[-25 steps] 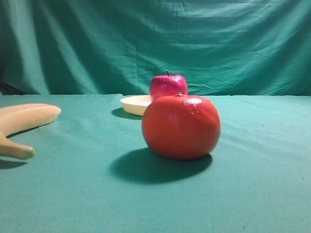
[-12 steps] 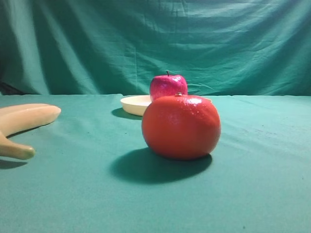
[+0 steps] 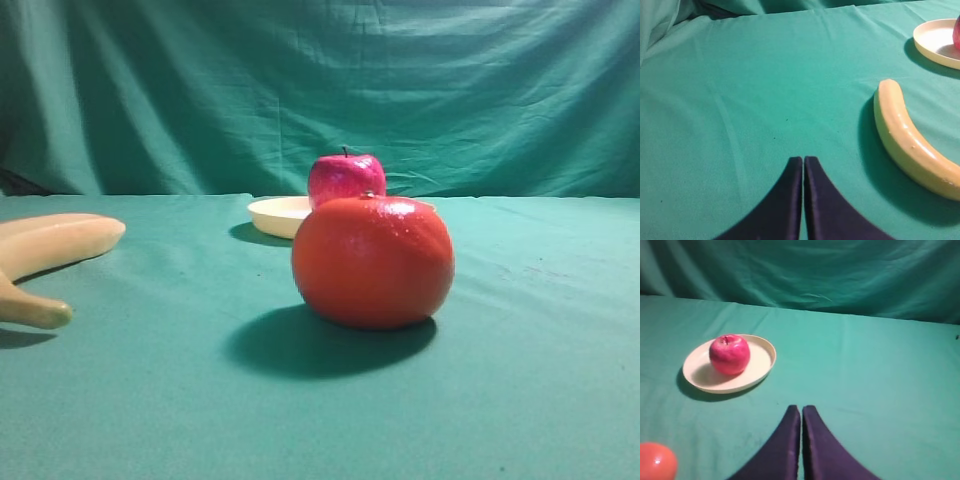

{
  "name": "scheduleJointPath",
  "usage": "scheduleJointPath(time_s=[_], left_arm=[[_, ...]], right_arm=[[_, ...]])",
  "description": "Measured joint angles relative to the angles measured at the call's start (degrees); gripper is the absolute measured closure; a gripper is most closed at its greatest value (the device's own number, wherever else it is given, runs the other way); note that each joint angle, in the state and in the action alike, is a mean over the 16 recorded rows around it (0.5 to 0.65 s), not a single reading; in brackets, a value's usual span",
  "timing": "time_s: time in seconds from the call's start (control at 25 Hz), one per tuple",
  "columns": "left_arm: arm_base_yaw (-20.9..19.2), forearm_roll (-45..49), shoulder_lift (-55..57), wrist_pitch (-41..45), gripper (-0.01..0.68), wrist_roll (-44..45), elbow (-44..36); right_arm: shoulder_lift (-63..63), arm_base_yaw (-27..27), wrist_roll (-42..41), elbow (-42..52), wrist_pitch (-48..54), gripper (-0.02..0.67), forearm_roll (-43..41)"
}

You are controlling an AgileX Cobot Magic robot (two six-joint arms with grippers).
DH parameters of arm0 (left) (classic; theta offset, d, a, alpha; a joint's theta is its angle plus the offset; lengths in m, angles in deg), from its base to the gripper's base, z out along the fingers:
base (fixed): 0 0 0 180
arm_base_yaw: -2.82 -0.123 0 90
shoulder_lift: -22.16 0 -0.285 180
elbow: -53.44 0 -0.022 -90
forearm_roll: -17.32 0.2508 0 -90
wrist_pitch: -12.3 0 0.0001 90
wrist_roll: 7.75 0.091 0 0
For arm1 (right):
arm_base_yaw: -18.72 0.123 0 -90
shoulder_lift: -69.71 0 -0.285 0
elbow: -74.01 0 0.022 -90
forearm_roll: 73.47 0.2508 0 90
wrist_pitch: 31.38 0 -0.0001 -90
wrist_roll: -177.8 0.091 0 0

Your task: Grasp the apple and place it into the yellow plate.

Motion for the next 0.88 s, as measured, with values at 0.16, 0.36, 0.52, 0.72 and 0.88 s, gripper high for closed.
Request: scheduleJointPath(time_s=[0.16, 0.36, 0.52, 0.72, 0.88], left_arm=[[0.0, 0.0, 0.0, 0.0, 0.673, 0.0, 0.0], [0.0, 0.0, 0.0, 0.0, 0.673, 0.0, 0.0], [0.0, 0.0, 0.0, 0.0, 0.673, 0.0, 0.0], [0.0, 0.0, 0.0, 0.0, 0.673, 0.0, 0.0], [0.0, 0.0, 0.0, 0.0, 0.673, 0.0, 0.0]], right_arm=[[-4.36, -1.61, 0.09, 4.3, -0.17, 0.649, 0.74], [-6.93, -2.14, 0.14, 5.89, 1.82, 0.649, 1.26], [-7.24, -2.14, 0.1, 5.93, 3.79, 0.649, 1.3], [-7.25, -2.14, 0.0, 5.96, 5.61, 0.649, 1.3], [-7.25, -2.14, -0.09, 5.96, 6.13, 0.649, 1.3]])
